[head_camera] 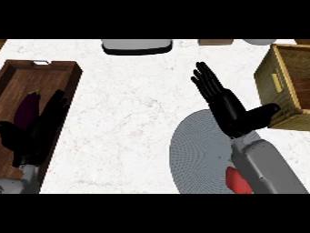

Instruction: Pick the bell pepper from the placemat and place it in the basket

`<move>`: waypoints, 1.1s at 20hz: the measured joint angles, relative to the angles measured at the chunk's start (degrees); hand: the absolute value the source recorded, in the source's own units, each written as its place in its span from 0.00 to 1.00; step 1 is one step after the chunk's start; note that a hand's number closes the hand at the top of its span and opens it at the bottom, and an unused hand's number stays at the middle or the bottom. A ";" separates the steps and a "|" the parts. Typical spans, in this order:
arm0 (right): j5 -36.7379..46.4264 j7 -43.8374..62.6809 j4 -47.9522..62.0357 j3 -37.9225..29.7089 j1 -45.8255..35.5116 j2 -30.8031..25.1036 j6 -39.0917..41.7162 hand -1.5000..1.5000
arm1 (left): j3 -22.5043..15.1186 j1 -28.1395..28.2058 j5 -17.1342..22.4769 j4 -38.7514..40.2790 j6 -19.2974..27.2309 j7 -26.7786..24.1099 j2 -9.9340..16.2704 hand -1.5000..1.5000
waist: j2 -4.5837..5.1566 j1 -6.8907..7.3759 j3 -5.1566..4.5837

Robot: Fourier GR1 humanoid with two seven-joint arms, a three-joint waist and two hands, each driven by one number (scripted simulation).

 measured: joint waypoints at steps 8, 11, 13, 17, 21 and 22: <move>10.12 1.02 -9.68 3.38 0.25 -6.64 -1.21 1.00 | -1.46 4.45 -1.53 5.18 0.68 2.87 -1.22 0.50 | -0.44 0.97 -0.63; 18.18 1.19 -12.30 11.03 3.30 -5.06 -4.72 0.00 | -1.49 5.40 -1.62 5.29 0.04 2.07 -1.04 0.50 | -0.72 0.96 -0.51; 24.91 2.77 -12.67 15.51 4.47 -3.53 -9.28 0.00 | -1.48 5.76 -1.53 4.93 0.02 2.53 -0.96 0.50 | -0.85 0.99 -0.51; 37.36 10.84 -13.27 20.67 4.63 -4.25 -15.73 0.00 | -1.22 6.37 -1.70 4.79 0.41 3.11 -0.75 0.50 | -1.18 0.41 -0.56; 49.33 20.89 -13.44 20.94 1.27 -10.70 -16.61 0.00 | -0.51 7.70 -1.45 4.59 0.52 2.98 -0.28 0.50 | -1.90 -0.79 -0.80; 51.67 23.71 -14.22 20.83 0.29 -12.37 -15.80 0.00 | -0.34 8.03 -1.36 4.48 0.50 3.12 -0.10 0.50 | -2.06 -1.14 -0.82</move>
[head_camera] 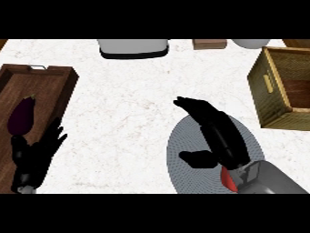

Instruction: Pick the bell pepper from the placemat and place it in the basket

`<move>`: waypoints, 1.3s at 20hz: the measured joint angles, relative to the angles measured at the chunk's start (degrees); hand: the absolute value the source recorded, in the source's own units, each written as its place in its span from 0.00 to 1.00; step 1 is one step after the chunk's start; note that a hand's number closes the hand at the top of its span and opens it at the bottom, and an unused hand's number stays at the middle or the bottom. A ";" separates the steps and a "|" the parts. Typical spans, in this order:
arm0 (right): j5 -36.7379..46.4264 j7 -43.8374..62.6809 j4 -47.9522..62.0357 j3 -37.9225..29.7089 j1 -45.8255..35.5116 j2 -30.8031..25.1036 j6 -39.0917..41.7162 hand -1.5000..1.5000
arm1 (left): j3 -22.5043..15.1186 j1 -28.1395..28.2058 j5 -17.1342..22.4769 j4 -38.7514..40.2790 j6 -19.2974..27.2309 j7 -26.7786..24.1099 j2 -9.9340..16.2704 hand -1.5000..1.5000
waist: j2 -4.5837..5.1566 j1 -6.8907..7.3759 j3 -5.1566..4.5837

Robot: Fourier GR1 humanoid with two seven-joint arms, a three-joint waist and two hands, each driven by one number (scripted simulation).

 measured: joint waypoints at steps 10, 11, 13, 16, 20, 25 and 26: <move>4.93 25.82 -15.95 -0.54 -10.10 -13.02 24.66 0.00 | 1.15 1.74 0.79 -1.03 -0.17 0.56 0.83 0.50 | -0.42 -1.29 -0.13; 3.58 28.14 -17.61 -0.68 -10.78 -13.72 27.68 0.00 | 1.07 1.89 0.77 -1.20 -0.14 0.52 0.72 0.50 | -0.39 -1.32 -0.13; 0.10 32.46 -20.43 -0.96 -11.56 -15.02 33.51 0.00 | 1.01 2.13 0.74 -1.53 -0.05 0.54 0.62 0.50 | -0.27 -1.37 -0.12; -5.66 36.68 -24.34 -1.78 -11.96 -17.31 39.99 0.00 | 0.91 2.36 0.67 -2.10 0.18 0.82 0.51 0.50 | -0.06 -1.35 -0.06; -13.62 39.38 -28.58 -3.99 -12.25 -21.21 44.20 0.00 | 1.20 2.58 0.63 -2.31 0.20 0.53 0.58 0.50 | 0.17 -1.26 -0.03; -22.03 42.47 -33.74 -6.20 -12.15 -25.99 45.66 0.00 | 1.18 2.67 0.60 -2.61 -0.19 0.27 0.60 0.50 | 0.44 -0.73 0.01; -23.57 43.00 -34.87 -6.78 -12.01 -27.02 45.71 0.00 | 1.29 2.60 0.82 -2.55 -0.46 0.41 0.67 0.50 | 0.50 -0.68 0.04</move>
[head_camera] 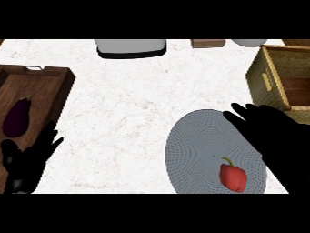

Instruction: Pick the bell pepper from the placemat and place it in the basket

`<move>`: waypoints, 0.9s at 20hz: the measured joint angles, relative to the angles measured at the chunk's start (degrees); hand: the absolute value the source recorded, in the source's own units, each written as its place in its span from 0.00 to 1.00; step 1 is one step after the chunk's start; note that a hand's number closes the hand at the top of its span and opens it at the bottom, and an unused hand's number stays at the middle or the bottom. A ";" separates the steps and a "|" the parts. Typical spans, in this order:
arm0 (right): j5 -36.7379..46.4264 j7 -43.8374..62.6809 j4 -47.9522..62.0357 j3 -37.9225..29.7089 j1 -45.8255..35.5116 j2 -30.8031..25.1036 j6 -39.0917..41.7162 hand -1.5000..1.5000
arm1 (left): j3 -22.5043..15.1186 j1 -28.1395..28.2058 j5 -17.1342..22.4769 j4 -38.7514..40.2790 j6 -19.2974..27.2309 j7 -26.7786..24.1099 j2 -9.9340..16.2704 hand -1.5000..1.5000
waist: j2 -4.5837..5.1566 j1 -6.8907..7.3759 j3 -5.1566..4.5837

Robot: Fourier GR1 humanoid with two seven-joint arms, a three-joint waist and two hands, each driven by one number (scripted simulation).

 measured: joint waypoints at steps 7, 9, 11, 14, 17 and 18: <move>-6.72 3.32 -4.29 -2.04 1.00 -4.18 -1.61 0.00 | -1.12 -1.05 -1.23 0.21 0.25 0.03 -1.15 0.50 | 0.53 1.41 0.26; -7.42 3.97 -5.27 -1.94 1.32 -4.75 -2.35 0.00 | -1.08 -1.11 -1.35 0.17 -0.13 -0.42 -1.09 0.50 | 0.62 1.80 0.26; -6.59 4.51 -5.81 -0.80 1.68 -4.54 -3.24 0.00 | -1.54 -1.44 -1.78 0.21 0.07 -0.13 -1.55 0.50 | 0.71 2.16 0.31; -3.99 4.44 -5.59 0.96 2.92 -4.23 -4.32 0.00 | -1.49 -1.80 -1.64 -0.19 -0.23 0.82 -1.49 0.50 | 0.87 2.64 0.33; -1.44 3.97 -4.66 2.57 4.13 -4.31 -5.02 0.00 | -1.59 -1.46 -1.72 -0.38 -0.69 -0.14 -1.80 0.50 | 0.96 2.98 0.32; -0.76 3.89 -4.53 3.37 4.60 -4.49 -5.15 0.00 | -1.41 -1.49 -1.55 -0.50 -0.78 0.23 -1.68 0.50 | 0.98 3.02 0.31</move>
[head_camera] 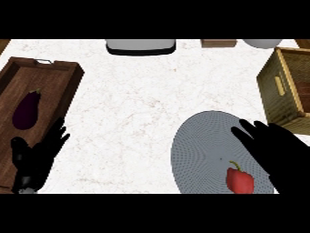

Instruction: Pick the bell pepper from the placemat and place it in the basket

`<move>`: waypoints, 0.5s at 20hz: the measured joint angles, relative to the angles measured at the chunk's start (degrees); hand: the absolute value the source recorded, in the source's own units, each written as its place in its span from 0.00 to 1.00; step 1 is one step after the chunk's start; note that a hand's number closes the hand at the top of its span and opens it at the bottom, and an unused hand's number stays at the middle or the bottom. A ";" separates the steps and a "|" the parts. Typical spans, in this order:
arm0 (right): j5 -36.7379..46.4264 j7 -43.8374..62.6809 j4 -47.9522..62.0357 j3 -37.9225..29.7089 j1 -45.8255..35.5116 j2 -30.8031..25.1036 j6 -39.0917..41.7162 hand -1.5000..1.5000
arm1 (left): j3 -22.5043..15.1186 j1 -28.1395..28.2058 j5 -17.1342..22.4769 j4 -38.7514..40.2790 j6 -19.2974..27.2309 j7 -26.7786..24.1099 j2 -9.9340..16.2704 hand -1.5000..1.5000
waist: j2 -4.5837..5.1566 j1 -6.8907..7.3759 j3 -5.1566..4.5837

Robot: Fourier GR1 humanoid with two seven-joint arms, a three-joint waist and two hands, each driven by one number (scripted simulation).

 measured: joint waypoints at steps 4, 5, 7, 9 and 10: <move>4.46 -0.55 0.81 3.60 2.77 0.48 -0.86 0.00 | 0.16 0.14 -0.33 0.28 -0.32 -0.40 0.07 0.50 | 0.01 0.00 0.08; 5.89 -0.96 1.57 4.38 3.44 0.92 -1.07 0.00 | -0.24 0.17 -0.68 0.16 0.00 -0.34 -0.37 0.50 | 0.02 0.05 0.12; 7.47 -1.60 2.29 4.86 4.58 1.21 -1.32 0.00 | 0.18 0.14 -0.31 0.20 -0.60 -0.13 -0.09 0.50 | 0.04 0.10 0.15; 9.74 -2.45 3.88 5.61 5.53 2.12 -1.64 0.00 | 0.17 -0.14 -0.61 0.46 -0.47 0.32 -0.17 0.50 | 0.08 0.18 0.22; 10.64 -2.59 3.80 5.87 6.27 2.40 -1.91 0.00 | 0.24 -0.05 -0.87 0.68 -0.42 -0.02 -0.20 0.50 | 0.05 0.11 0.25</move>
